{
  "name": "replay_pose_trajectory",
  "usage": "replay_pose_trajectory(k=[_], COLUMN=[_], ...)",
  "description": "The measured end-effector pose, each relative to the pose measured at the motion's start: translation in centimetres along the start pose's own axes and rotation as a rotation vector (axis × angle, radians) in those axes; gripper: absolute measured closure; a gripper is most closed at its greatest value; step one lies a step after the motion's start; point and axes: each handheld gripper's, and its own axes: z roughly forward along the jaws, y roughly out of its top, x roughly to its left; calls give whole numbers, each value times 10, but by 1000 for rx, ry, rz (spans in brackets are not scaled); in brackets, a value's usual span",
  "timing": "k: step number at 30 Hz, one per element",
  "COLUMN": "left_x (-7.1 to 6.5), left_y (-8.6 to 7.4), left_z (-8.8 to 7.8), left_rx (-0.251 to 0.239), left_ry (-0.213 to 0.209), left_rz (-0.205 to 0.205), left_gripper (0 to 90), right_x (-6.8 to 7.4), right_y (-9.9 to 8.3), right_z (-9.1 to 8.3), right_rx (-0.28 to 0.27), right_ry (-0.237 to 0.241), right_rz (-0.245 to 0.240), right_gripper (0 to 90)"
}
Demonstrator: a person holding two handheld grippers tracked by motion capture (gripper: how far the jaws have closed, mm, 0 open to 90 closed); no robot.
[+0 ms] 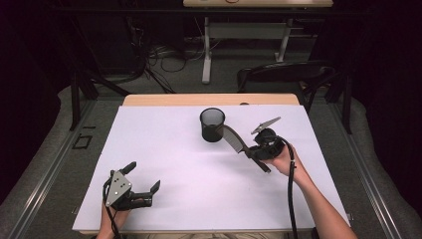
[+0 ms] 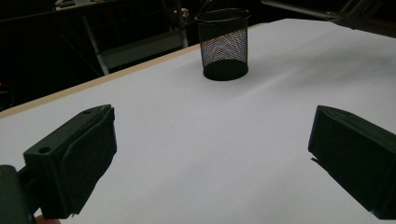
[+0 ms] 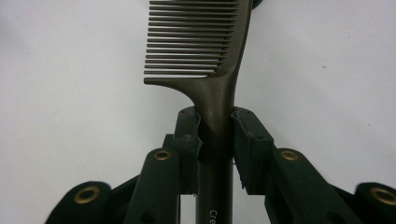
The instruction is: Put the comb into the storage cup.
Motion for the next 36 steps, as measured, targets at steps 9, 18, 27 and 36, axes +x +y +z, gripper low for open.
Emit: replay_pose_trajectory(k=[9,18,27,36], left_x=[0,0,0,0], left_y=[0,0,0,0], left_z=[0,-1,-1,-1], left_rx=[0,0,-1,-1], left_ry=[0,2,2,3], left_rz=[2,3,4,2], left_gripper=[12,13,13,13], right_x=[-1,-2,-2,-2], right_y=[0,1,1,1], right_z=[-4,-6,-6,-7], right_rx=[-54,-100,-143,-188], right_ry=[-5,-13,-22,-29], right_rz=[11,12,14,18], right_gripper=[728,728,728,728])
